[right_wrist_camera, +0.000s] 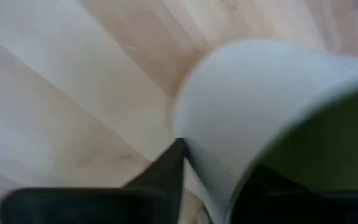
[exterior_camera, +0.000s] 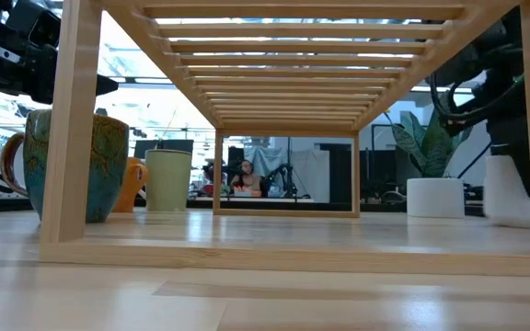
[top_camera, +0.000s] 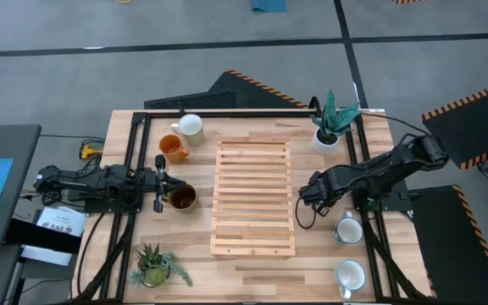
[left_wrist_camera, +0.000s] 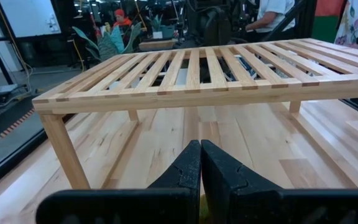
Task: Place coffee mugs
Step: Put the white mug on the shelf
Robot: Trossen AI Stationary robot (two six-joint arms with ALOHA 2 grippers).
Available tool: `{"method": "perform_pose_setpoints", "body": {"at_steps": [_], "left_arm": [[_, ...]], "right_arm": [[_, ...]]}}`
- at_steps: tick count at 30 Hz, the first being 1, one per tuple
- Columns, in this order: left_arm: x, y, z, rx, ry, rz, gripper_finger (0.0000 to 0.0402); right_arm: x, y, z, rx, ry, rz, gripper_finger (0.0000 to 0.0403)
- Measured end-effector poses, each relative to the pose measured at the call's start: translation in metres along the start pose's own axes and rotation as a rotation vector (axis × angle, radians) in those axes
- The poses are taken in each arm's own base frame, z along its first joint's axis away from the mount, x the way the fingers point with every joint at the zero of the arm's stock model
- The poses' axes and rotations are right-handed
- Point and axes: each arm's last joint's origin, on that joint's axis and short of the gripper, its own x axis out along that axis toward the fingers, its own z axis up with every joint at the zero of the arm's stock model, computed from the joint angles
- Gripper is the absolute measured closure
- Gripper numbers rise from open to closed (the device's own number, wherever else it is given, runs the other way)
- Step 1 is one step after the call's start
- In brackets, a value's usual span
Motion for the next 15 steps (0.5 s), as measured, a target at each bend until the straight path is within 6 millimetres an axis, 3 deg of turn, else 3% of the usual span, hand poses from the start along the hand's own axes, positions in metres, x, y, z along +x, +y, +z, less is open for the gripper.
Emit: {"method": "perform_pose_setpoints", "body": {"at_steps": [2,8,15], "left_arm": [[0.000,0.000,0.000,0.000,0.000,0.001,0.0401],[0.000,0.000,0.000,0.000,-0.001,0.001,0.0401],[0.000,0.000,0.000,0.000,-0.001,0.000,0.0401]], "right_arm": [[-0.001,-0.001,-0.004,-0.023,0.028,-0.001,0.0363],[-0.035,-0.004,-0.015,-0.123,0.048,0.001,0.0361],[-0.121,0.003,-0.031,-0.323,0.002,0.234,0.0361]]}}
